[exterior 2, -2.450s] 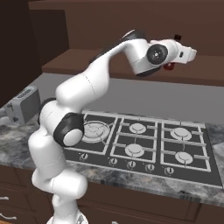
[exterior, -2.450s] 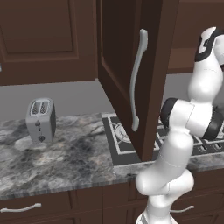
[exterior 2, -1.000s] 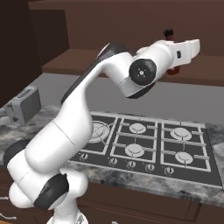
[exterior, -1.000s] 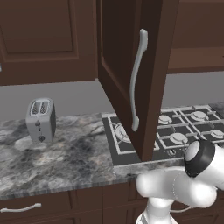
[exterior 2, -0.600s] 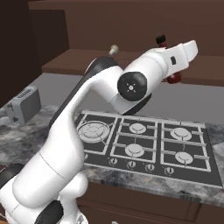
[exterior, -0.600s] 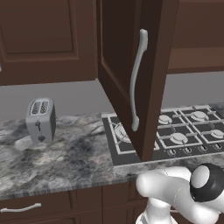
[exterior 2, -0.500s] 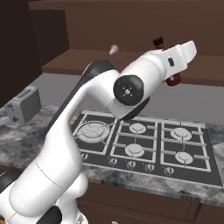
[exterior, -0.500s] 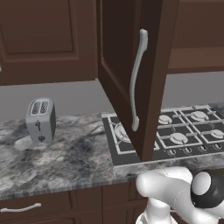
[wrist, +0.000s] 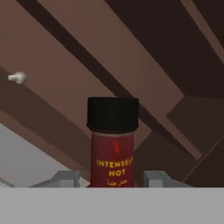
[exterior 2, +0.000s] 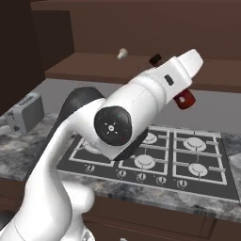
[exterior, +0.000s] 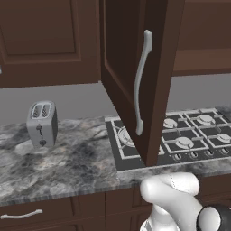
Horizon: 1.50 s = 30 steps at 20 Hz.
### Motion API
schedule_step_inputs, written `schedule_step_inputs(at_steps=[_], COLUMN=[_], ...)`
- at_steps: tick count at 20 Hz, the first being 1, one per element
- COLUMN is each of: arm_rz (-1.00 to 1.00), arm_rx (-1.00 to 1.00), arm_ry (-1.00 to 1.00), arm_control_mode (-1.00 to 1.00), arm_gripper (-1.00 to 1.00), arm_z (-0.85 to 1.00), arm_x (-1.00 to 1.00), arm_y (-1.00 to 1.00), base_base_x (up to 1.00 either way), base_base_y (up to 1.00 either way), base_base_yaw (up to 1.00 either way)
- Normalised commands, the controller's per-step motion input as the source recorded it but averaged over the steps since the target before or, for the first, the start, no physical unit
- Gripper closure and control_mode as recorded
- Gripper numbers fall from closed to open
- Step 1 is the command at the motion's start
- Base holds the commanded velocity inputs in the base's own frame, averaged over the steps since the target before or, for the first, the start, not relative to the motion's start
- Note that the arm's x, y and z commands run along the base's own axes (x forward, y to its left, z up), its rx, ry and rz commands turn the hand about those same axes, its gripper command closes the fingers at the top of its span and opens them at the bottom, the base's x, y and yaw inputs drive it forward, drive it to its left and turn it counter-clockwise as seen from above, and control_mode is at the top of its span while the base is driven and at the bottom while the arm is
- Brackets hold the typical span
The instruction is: Pick the chicken drumstick from the plate and place it on the cutting board. Then pick the condiment bottle from the cabinet and place it next to the cutting board.
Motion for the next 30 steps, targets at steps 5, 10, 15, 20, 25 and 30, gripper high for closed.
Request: schedule_step_inputs(at_steps=[5,10,15,20,25,30], arm_rz=[0.07,0.11,0.1,0.09,0.07,0.03], arm_rx=[0.04,0.26,0.33,0.33,0.26,0.18], arm_ry=[0.06,0.14,0.19,0.17,0.06,0.0], arm_control_mode=[-1.0,-1.0,-1.0,-1.0,-1.0,-1.0], arm_gripper=[1.0,1.0,1.0,1.0,1.0,1.0], arm_z=[-0.52,-0.78,-0.57,-0.25,-0.01,-0.16], arm_x=[-0.76,-0.58,-0.52,-0.34,-0.02,0.0], arm_y=[0.49,0.62,0.59,0.39,0.03,0.0], base_base_x=[0.0,0.0,0.0,0.0,0.0,0.0], base_base_y=[0.0,0.0,0.0,0.0,0.0,0.0], base_base_yaw=[0.0,0.0,0.0,0.0,0.0,0.0])
